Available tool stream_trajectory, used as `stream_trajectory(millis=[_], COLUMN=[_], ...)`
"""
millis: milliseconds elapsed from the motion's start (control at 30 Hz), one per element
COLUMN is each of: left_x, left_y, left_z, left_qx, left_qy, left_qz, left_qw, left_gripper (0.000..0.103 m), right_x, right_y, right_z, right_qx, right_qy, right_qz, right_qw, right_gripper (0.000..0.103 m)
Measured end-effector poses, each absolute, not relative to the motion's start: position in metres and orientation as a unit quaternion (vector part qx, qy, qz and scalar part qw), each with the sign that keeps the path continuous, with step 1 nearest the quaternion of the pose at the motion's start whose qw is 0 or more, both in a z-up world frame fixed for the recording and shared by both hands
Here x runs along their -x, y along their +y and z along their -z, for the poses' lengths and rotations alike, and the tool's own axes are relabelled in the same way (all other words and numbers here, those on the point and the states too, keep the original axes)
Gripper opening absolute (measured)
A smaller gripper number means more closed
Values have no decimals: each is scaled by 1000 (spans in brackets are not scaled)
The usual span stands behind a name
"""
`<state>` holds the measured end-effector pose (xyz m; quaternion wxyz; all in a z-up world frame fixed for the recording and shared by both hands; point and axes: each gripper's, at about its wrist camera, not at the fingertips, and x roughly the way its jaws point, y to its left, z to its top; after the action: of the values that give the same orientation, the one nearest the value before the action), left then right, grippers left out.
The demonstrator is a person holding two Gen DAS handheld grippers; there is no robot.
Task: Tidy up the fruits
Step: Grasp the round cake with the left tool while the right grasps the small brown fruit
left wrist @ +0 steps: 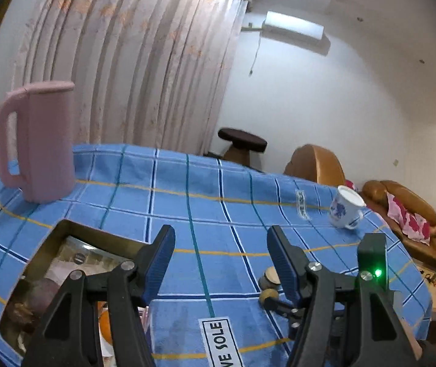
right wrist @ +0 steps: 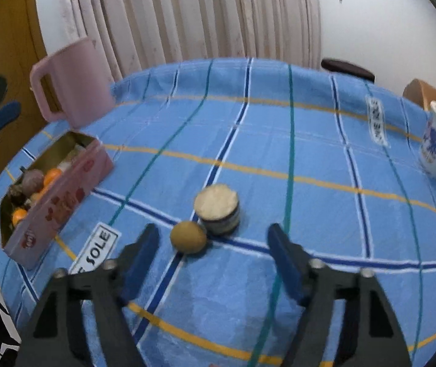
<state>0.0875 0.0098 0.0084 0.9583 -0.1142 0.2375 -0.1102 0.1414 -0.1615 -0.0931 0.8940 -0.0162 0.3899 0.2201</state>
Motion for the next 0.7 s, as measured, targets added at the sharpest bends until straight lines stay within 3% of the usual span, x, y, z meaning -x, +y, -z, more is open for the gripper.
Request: stream_trajectory(millis=[133,267,700], left_x=[-98,-105,-158], left_y=[3,-3,-84], left_z=[0,5,45], left_qx=[103,103,19], left_qy=[260,275,361], left_qz=[116,118,144], left_qw=[953,949,921], left_gripper=[64,64,64], right_x=[-151,-144,-141], right_y=[-158,-156,-228], right_z=[100,101,86], right_qx=[4,20,21], right_qy=[410,408,367], right_qz=[-228,-241,-119], right_qw=[883,880,922], right_gripper=[54,30,31])
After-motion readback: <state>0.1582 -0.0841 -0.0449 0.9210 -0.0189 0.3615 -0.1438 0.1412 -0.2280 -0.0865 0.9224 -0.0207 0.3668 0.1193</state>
